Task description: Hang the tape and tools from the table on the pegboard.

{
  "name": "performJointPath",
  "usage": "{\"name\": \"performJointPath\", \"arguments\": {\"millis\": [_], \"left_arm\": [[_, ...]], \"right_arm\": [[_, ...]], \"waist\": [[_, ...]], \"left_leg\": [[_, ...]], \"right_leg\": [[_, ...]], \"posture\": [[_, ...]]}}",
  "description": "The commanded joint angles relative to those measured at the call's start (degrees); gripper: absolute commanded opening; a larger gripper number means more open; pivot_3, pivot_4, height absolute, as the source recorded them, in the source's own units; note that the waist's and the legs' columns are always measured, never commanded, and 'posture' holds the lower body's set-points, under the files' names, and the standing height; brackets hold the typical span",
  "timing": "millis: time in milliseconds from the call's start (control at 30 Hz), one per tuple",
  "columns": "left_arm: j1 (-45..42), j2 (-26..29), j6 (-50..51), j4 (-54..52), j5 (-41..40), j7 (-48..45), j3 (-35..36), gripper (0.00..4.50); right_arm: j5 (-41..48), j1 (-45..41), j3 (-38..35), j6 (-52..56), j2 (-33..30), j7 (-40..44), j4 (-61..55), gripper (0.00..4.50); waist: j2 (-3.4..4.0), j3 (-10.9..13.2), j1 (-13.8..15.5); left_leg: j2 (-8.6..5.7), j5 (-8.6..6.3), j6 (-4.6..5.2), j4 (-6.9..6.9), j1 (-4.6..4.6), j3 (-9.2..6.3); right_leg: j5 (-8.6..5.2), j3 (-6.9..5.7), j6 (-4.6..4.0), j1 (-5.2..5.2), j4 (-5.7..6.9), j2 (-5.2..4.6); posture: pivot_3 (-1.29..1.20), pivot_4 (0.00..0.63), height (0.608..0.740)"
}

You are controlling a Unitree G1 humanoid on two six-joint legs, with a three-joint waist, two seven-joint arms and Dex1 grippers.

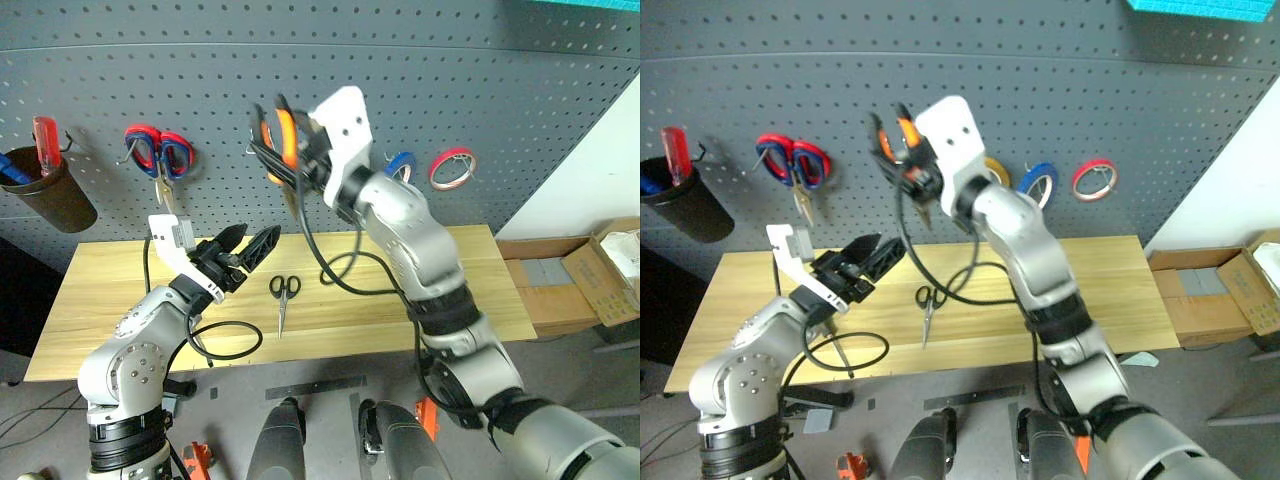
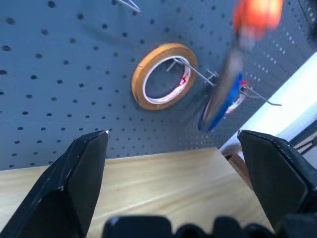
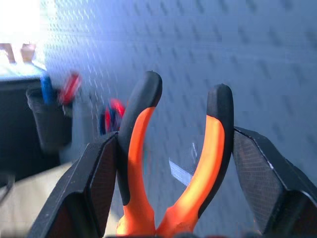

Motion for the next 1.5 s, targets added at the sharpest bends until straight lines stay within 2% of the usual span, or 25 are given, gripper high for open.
{"name": "performJointPath", "arguments": {"millis": [33,100,200,467,867,1200,1500], "left_arm": [[0.05,0.45,-2.12,-0.18,0.67,-0.35,-0.46,4.5],[0.66,0.58,-2.81,0.15,1.2,-0.67,-0.73,4.5],[1.22,0.59,-3.44,-0.03,1.69,-0.77,-1.22,4.5],[1.53,-0.23,-4.32,-0.68,2.02,-0.05,-2.59,4.5],[2.06,-0.03,-4.29,-1.69,1.53,0.49,-2.85,4.5],[4.54,1.77,-1.65,-5.54,-2.6,2.44,-0.31,4.5],[8.1,0.76,-1.07,-8.89,-4.09,4.56,-1.57,4.5]], "right_arm": [[-3.21,-8.87,-2.28,-15.58,0.95,-3.57,16.57,3.0],[-5.7,-13.38,-2.44,-21.07,1.46,-7.67,27.99,3.0],[-7.04,-16.81,-3.36,-26.74,2.39,-11.42,38.38,3.0],[-10.31,-21.6,-3.74,-33.7,4.11,-15.48,49.97,3.0],[-11.69,-26.96,-6.13,-33.97,4.45,-16.89,53.52,3.0],[-10.98,-30.27,-8.82,-33.68,3.84,-17.19,52.75,3.0],[-11.53,-33.14,-10.25,-32.49,3.69,-17.73,54.23,3.0]], "waist": [[-0.17,-0.21,0.13],[-0.32,-0.41,0.39],[-0.53,-0.6,0.95],[-0.54,-0.63,1.7],[-0.52,-1.05,1.94],[-0.44,-0.99,2.19],[-0.28,-0.88,2.32]], "left_leg": [[0.0,0.0,0.0,-0.01,0.01,-0.02],[0.01,0.01,-0.02,-0.03,0.02,-0.06],[0.03,0.01,-0.03,-0.04,0.03,-0.07],[0.06,0.07,-0.13,-0.03,0.03,-0.12],[0.09,0.2,-0.26,-0.02,0.1,-0.17],[0.11,0.2,-0.25,-0.02,0.13,-0.22],[0.12,0.19,-0.24,-0.02,0.21,-0.27]], "right_leg": [[0.0,0.02,-0.02,0.02,-0.02,-0.01],[0.12,0.01,-0.22,0.04,-0.03,-0.02],[0.15,0.02,-0.32,0.06,-0.03,-0.18],[0.22,-0.03,-0.43,0.06,0.04,-0.25],[0.31,-0.09,-0.58,0.07,0.15,-0.21],[0.31,-0.09,-0.59,0.11,0.14,-0.2],[0.27,-0.13,-0.63,0.2,0.1,-0.19]], "posture": [[0.21,0.128,0.74],[0.22,0.127,0.74],[0.23,0.12,0.74],[0.25,0.113,0.74],[0.27,0.112,0.74],[0.25,0.185,0.74],[0.25,0.208,0.74]]}}
